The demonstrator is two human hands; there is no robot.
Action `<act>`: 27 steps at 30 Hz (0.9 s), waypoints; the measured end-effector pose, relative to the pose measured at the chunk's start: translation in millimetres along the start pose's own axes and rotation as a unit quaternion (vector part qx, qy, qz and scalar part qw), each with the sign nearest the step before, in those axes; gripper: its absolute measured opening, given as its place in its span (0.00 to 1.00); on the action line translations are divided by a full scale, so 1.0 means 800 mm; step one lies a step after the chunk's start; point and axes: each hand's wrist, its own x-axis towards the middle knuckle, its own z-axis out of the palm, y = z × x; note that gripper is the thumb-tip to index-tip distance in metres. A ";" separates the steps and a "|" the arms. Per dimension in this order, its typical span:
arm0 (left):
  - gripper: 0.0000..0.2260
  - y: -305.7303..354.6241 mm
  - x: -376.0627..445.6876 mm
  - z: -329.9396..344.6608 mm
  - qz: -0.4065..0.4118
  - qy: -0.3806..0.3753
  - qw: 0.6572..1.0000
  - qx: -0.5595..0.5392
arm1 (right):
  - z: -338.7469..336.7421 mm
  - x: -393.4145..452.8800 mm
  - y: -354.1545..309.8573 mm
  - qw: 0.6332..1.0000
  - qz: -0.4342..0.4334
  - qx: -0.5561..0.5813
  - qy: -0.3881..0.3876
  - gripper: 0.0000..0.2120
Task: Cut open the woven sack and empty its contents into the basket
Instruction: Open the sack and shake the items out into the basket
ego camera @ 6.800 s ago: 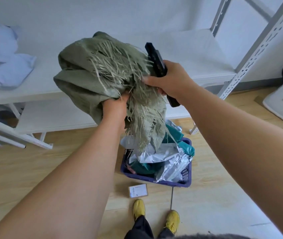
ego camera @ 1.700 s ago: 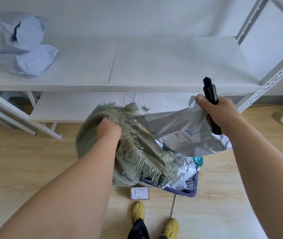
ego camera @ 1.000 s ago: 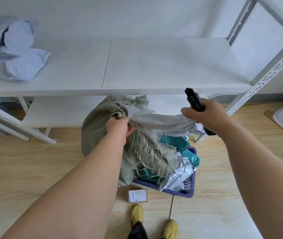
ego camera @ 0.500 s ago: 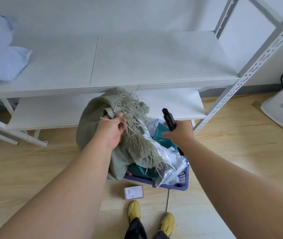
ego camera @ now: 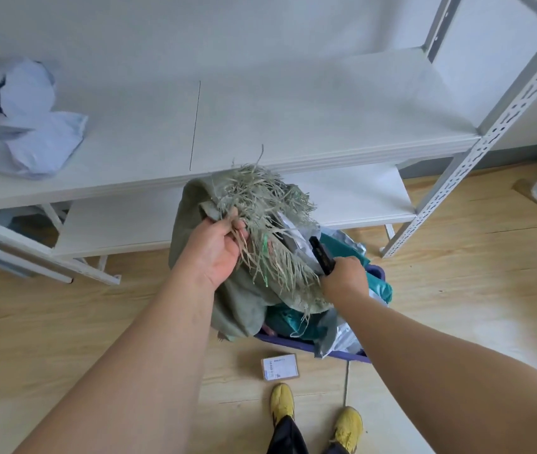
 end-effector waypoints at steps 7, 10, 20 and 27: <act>0.06 0.011 0.023 -0.014 0.092 0.169 0.980 0.052 | -0.023 -0.005 -0.007 0.997 -0.043 -0.037 0.046 0.08; 0.05 0.004 0.032 -0.018 0.131 0.231 0.959 0.101 | -0.044 0.001 -0.018 0.992 -0.090 -0.080 0.042 0.11; 0.13 -0.011 0.045 -0.056 0.162 0.389 0.853 0.308 | -0.123 0.025 0.015 0.991 -0.056 0.107 -0.051 0.14; 0.20 -0.019 0.019 -0.055 0.211 0.401 0.779 0.434 | -0.121 0.037 0.042 0.926 0.073 0.336 0.157 0.10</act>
